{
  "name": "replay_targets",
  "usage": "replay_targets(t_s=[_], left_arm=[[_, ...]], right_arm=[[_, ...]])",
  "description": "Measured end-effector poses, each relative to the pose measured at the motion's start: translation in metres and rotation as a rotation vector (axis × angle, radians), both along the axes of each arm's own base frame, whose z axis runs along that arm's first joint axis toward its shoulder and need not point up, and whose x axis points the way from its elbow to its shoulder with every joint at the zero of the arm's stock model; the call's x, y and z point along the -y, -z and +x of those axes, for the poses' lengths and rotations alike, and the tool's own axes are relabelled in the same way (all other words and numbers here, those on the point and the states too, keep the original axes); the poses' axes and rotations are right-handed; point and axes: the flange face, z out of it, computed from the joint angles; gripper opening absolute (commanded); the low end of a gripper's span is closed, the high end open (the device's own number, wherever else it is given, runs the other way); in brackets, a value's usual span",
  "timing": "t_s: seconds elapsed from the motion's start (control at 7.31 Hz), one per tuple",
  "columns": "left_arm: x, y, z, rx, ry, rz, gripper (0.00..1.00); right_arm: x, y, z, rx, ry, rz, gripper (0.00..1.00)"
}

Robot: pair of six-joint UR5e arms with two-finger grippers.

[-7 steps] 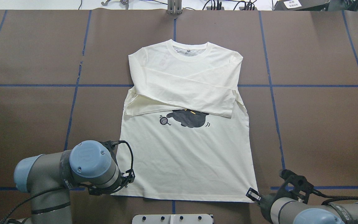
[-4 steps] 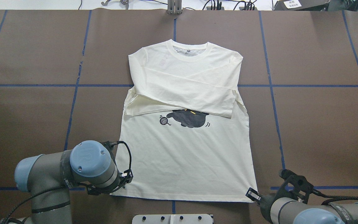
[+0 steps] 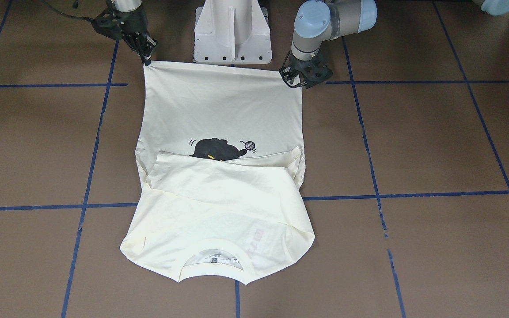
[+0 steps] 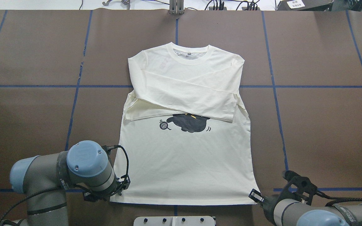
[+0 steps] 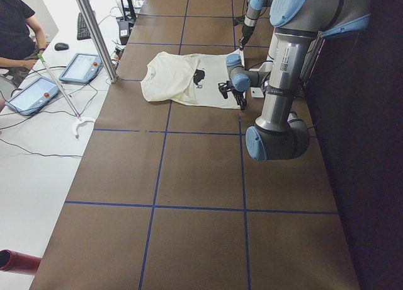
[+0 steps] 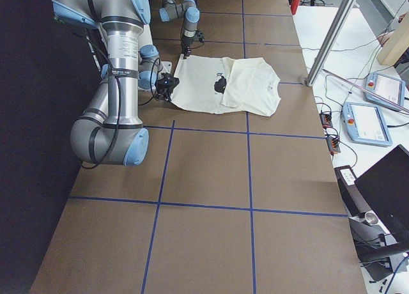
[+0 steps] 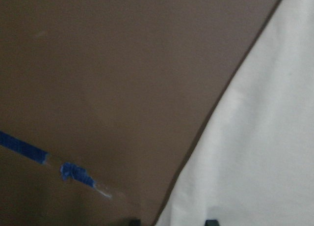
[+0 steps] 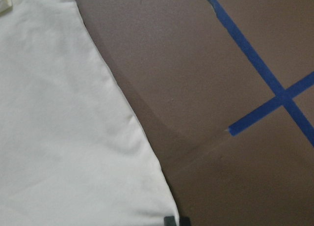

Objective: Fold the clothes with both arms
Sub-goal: 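Position both grippers at the hem corners nearest the robot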

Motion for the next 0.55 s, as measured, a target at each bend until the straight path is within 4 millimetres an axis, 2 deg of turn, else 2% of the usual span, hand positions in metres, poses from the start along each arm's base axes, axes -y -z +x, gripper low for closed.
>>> replay_targets(t_s=[0.14,0.27,0.41,0.55], left_arm=[[-0.003,0.002,-0.002,-0.004,-0.003,-0.002,0.5],[-0.004,0.01,-0.008,-0.02,-0.002,0.002,0.16],[-0.005,0.015,-0.012,-0.028,-0.002,0.004,0.06],[-0.006,0.017,-0.014,-0.031,-0.002,0.005,0.23]], right_arm=[[0.001,-0.001,0.001,-0.002,-0.001,0.0,0.0],[0.001,-0.002,0.001,-0.005,-0.002,0.001,0.0],[0.002,-0.003,0.002,-0.007,-0.002,0.001,0.0],[0.001,-0.003,0.002,-0.008,-0.002,0.0,0.0]])
